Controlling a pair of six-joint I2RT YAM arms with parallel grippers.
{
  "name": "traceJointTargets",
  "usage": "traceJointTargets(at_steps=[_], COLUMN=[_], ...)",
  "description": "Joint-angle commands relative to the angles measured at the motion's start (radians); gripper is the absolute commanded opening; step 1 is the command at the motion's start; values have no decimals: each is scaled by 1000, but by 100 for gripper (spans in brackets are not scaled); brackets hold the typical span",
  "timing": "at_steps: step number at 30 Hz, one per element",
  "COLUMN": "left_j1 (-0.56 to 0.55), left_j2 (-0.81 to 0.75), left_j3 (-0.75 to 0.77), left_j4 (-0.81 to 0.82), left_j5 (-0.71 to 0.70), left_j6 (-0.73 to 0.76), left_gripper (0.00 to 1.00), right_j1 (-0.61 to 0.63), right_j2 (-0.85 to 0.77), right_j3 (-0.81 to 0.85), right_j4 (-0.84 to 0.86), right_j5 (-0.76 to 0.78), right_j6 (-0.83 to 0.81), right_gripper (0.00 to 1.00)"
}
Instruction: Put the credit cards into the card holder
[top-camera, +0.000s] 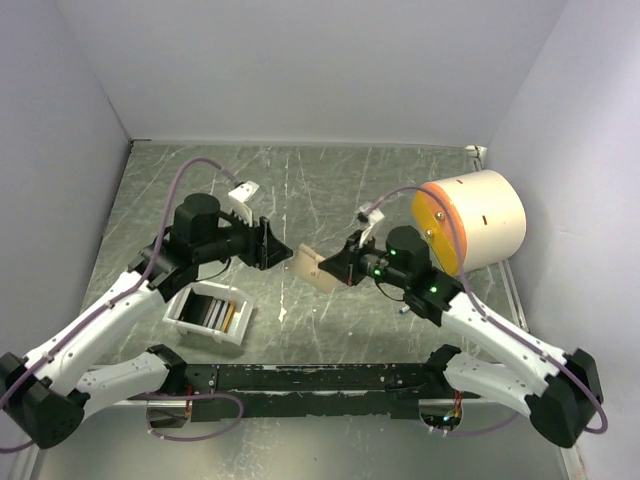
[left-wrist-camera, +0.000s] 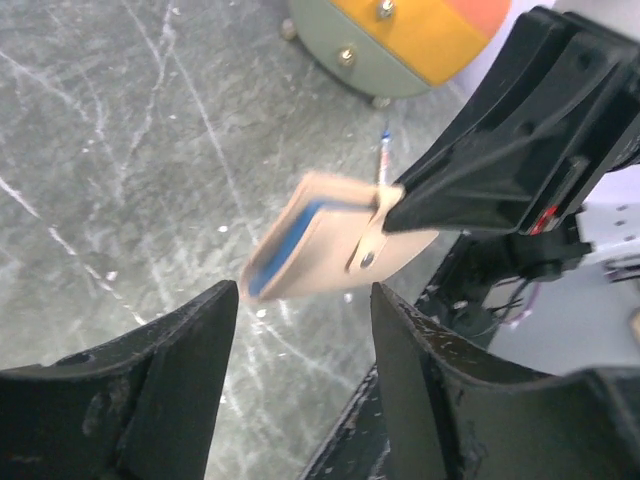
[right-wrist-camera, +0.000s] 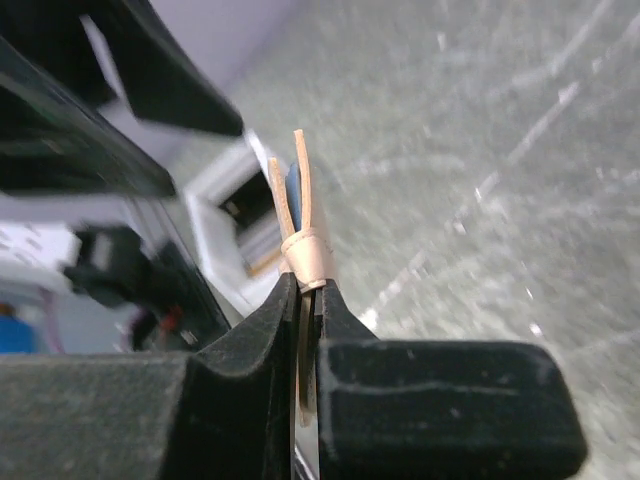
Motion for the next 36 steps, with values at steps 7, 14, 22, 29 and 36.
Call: traceJointTargets(at_steps=[7,14,22,29,36], left_j1=[1,1,1,2,1], left_j2=[-171,-120,-124,-61,48], left_j3=[-204,-257,-282,-214,-193], left_j4=[451,649,606,328,211], left_j5=[87,172,95,-24,-16], left_j6=[-393,-457,-428,-364,-380], left_gripper=[72,70,7,7,7], right_j1=[2,2,2,3,21], right_j2=[-199,-128,-88,-68,34], right_j3=[-107,-145,-94,65,110], right_j4=[455,588,320,-195,-264], right_j5=[116,11,18,279,264], right_j6=[445,567,478,342,299], right_gripper=[0,0,17,47,41])
